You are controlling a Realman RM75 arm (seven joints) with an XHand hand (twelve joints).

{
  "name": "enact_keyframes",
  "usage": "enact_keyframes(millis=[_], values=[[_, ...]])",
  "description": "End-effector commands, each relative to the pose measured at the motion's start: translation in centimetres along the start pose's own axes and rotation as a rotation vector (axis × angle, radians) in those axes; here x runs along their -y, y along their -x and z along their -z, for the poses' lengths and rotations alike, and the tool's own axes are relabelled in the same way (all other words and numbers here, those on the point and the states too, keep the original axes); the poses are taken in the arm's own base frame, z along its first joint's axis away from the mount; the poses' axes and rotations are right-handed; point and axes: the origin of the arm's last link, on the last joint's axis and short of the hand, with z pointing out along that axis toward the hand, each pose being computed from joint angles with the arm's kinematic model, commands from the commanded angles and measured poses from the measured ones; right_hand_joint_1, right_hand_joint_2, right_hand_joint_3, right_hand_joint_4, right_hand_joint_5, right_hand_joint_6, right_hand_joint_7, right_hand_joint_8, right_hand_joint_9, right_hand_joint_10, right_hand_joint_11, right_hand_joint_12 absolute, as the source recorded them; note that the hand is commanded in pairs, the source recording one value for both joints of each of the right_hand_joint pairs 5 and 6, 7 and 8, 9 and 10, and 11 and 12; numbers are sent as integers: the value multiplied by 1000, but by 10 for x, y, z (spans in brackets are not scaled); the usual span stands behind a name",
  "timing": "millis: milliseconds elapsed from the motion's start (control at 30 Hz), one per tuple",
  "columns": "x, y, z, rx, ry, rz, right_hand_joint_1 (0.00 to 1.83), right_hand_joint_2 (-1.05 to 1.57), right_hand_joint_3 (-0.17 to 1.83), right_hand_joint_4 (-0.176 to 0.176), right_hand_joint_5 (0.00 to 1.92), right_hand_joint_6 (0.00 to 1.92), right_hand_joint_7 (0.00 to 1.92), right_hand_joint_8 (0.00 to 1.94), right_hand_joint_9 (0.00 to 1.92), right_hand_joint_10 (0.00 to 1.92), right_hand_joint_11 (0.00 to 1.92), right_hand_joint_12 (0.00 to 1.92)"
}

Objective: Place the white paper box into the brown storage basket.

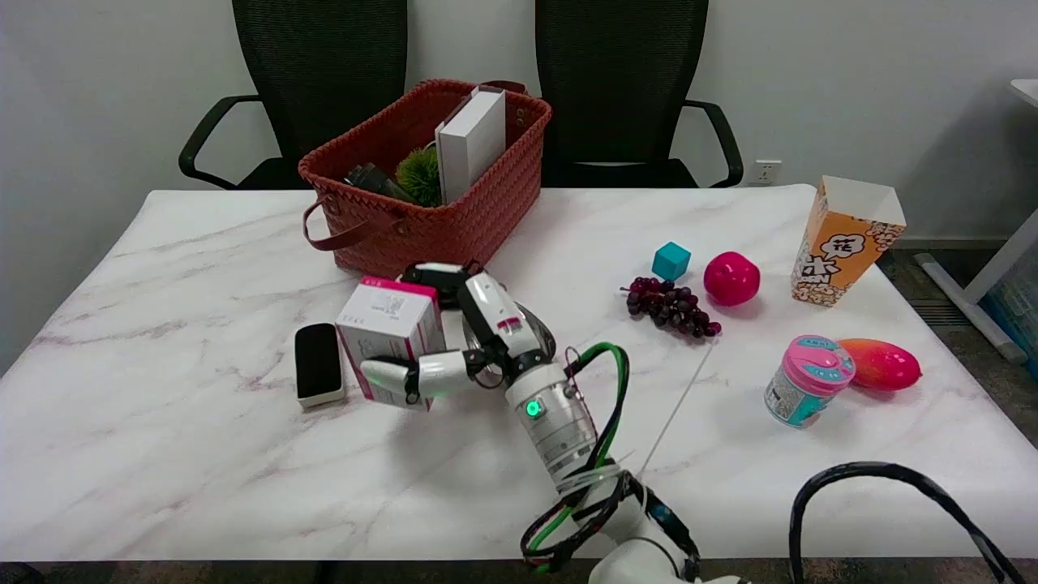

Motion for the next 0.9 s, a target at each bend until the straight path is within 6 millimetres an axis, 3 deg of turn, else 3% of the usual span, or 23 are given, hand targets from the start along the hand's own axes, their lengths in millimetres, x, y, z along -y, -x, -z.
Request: enact_keyframes(millis=[33,433,733,900], values=[[40,-74,-73,-31,-153,5,1118,567,634,0,868,868,1202,1202,1114,1114,826,826],[99,-166,-182,-31,-219,-69,1127,544,642,0,824,824,1188,1188,1109,1109,800,800],[126,-221,-243,-86,-215,-118,1125,537,666,0,828,828,1189,1189,1108,1108,792,792],[134,-239,-267,-97,-189,-147,1124,533,672,0,831,831,1191,1191,1105,1105,786,786]])
